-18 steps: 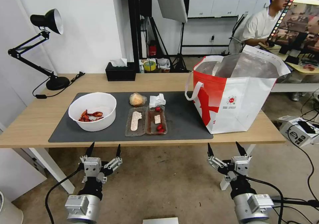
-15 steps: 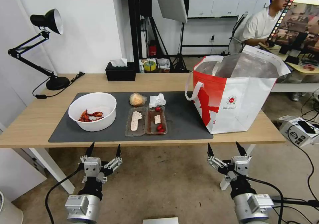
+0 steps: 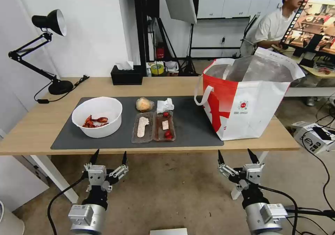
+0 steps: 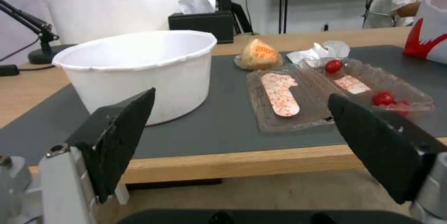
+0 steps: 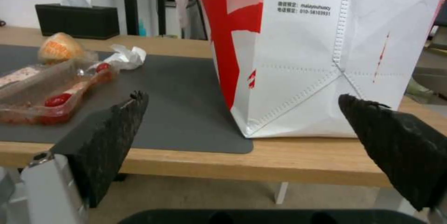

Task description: Pick up the trash from the table and place it into the takeout bag.

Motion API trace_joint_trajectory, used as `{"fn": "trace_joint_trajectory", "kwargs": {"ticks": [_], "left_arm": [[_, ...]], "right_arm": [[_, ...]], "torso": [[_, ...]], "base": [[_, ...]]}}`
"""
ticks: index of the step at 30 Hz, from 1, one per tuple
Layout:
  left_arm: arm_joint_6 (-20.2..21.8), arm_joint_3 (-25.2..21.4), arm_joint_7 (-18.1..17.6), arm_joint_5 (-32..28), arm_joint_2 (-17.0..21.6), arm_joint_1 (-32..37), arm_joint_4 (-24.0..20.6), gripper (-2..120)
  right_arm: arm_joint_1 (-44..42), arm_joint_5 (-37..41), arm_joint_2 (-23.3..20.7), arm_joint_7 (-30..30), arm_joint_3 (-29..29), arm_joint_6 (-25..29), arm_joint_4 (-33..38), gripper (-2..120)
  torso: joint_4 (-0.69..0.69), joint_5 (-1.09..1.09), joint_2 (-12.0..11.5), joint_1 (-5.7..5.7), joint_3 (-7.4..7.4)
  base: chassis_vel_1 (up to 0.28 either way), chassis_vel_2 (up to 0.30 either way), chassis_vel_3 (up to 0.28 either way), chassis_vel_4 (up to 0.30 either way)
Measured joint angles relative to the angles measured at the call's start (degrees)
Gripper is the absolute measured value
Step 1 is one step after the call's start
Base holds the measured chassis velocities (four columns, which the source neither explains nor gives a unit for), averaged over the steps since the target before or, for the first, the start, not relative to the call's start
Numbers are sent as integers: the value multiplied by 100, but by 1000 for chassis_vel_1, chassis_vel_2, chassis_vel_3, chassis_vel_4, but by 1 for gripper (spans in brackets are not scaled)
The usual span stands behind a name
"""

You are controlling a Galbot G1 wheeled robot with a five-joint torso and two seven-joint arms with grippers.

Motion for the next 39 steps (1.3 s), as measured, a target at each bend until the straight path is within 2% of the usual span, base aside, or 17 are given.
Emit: {"fn": "trace_joint_trajectory", "kwargs": {"ticks": [8,10,11,12,13,14,15,18,19,20,21,24,25,39], "left_arm": [[36,6,-7,-34,6,-12,-6,100],[303,72,-108,-263,68,-102,-99,100],[581,148,-214,-500,131,-205,-196,100],[581,148,-214,-500,131,-205,-196,100],[845,221,-309,-721,190,-295,-283,100],[845,221,-309,-721,190,-295,-283,100],[1176,306,-435,-1004,266,-411,-400,100],[1839,485,-683,-1568,417,-647,-625,100],[1839,485,-683,-1568,417,-647,-625,100],[1979,547,-753,-1773,462,-746,-637,100],[2007,577,-788,-1884,478,-801,-612,100],[2011,593,-816,-1962,483,-855,-569,100],[2011,602,-816,-1989,479,-883,-542,100],[1905,805,-852,-2002,234,-1026,-304,100]], "right_arm": [[4,48,-52,1,9,-25,11,100],[31,307,-311,42,90,-285,106,100],[66,575,-569,93,175,-552,209,100],[66,575,-569,93,175,-552,209,100],[91,801,-792,135,246,-781,293,100],[91,801,-792,135,246,-781,293,100],[131,1134,-1117,195,353,-1120,419,100],[205,1746,-1715,309,542,-1743,650,100],[205,1746,-1715,309,542,-1743,650,100],[237,2000,-1961,354,624,-1989,746,100],[265,2212,-2170,393,693,-2205,826,100],[329,2473,-2395,420,721,-2369,865,100],[421,2606,-2461,420,656,-2367,770,100],[688,2769,-2521,406,332,-2139,473,100]], "torso": [[0,1,0,0,0],[0,0,0,0,0],[0,0,0,0,0],[0,0,0,0,0],[0,1,0,0,0],[0,1,0,0,0],[0,1,0,0,0],[-1,1,0,0,0],[-1,1,0,0,0],[-1,2,0,0,0],[-1,1,0,0,0],[0,-4,0,0,0],[1,2,0,0,0],[0,1,0,0,0]], "base": [[0,0,0,0],[0,0,0,0],[0,0,0,0],[0,0,0,0],[0,0,0,0],[0,0,0,0],[0,0,0,0],[0,0,0,0],[0,0,0,0],[0,0,0,0],[0,0,0,0],[0,0,0,0],[0,0,0,0],[0,0,0,0]]}}
